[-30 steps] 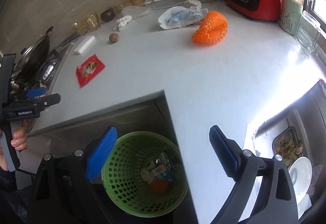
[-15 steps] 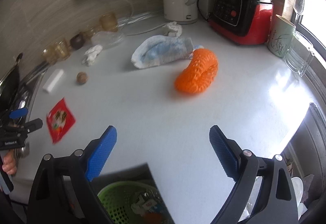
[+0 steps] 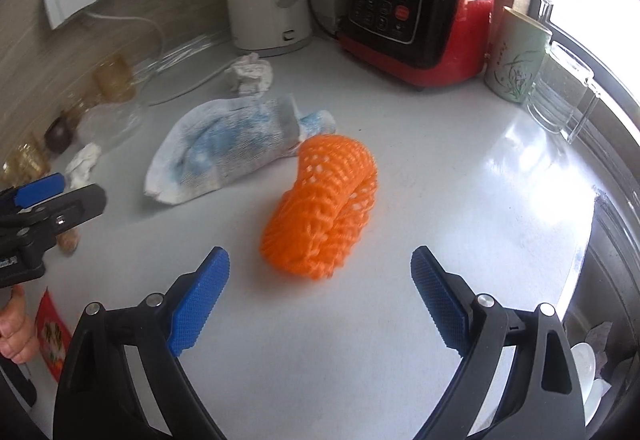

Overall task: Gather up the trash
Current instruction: 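Grasp the blue-white towel with the left tool while the right tool grasps the orange foam net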

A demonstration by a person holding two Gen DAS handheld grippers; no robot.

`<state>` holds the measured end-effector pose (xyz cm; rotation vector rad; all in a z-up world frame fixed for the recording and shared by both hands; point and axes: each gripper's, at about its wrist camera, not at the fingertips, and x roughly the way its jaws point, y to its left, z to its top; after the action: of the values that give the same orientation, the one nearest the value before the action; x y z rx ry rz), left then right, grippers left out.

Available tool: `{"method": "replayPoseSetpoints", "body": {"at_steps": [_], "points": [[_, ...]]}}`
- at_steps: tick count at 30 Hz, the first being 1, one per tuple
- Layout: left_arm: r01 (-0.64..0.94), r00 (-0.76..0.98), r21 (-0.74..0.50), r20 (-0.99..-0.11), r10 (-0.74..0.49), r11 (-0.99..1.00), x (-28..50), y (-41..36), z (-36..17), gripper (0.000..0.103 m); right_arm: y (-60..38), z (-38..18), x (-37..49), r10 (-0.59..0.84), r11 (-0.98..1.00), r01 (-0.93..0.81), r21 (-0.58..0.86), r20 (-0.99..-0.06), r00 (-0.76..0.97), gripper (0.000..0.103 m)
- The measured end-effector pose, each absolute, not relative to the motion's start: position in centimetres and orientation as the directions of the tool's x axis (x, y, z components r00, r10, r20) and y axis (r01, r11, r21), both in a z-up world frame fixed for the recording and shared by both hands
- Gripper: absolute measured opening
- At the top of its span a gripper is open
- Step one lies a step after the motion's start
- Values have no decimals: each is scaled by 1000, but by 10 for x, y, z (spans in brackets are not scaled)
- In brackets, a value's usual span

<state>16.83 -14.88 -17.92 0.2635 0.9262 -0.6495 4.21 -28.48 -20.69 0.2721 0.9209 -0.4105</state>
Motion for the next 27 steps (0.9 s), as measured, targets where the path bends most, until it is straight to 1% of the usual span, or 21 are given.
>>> {"method": "replayPoseSetpoints", "body": {"at_steps": [3,5,7,8,11,12,13,14,15,16,18,24,25,26,27], "points": [[653,414,-44,-815,-406,756,185,-179,-189,95,-295,-216,53,-219,877,476,68,-825,521,92],[662,401,-50,-819,-410,747,195,-192,-195,95,-299,-222,59,-219,875,480,65,-831,512,89],[666,390,-55,-824,-411,744,203,-202,-200,95,-303,-228,64,-209,877,475,65,-840,501,82],[667,381,-60,-829,-410,742,208,-207,-202,95,-304,-230,67,-203,879,473,66,-845,495,79],[679,346,-83,-840,-418,730,216,-218,-210,95,-310,-238,73,-163,880,465,97,-858,487,64],[682,342,-85,-841,-419,726,217,-219,-211,95,-312,-239,73,-133,878,460,130,-858,497,54],[686,338,-85,-842,-420,723,217,-221,-212,95,-314,-239,73,-119,876,459,148,-856,503,41],[690,338,-79,-844,-417,720,218,-225,-214,95,-315,-238,72,-105,876,454,164,-853,511,35],[692,341,-71,-845,-412,719,219,-230,-215,95,-316,-236,71,-99,878,448,170,-850,517,25],[693,343,-66,-846,-409,718,219,-232,-216,95,-317,-233,70,-101,879,447,169,-849,519,22],[700,336,-63,-850,-407,711,221,-241,-219,95,-319,-228,66,-104,878,447,171,-843,528,21],[703,339,-21,-869,-361,711,224,-263,-232,95,-329,-213,46,-96,869,453,198,-831,548,20],[701,339,-13,-873,-350,713,225,-266,-234,91,-331,-211,42,-94,867,455,205,-828,552,20],[698,338,-9,-878,-340,716,226,-268,-236,83,-332,-209,39,-91,864,456,212,-827,555,21],[697,329,-16,-881,-340,717,227,-269,-238,79,-334,-207,36,-88,862,458,219,-824,560,21]]}}
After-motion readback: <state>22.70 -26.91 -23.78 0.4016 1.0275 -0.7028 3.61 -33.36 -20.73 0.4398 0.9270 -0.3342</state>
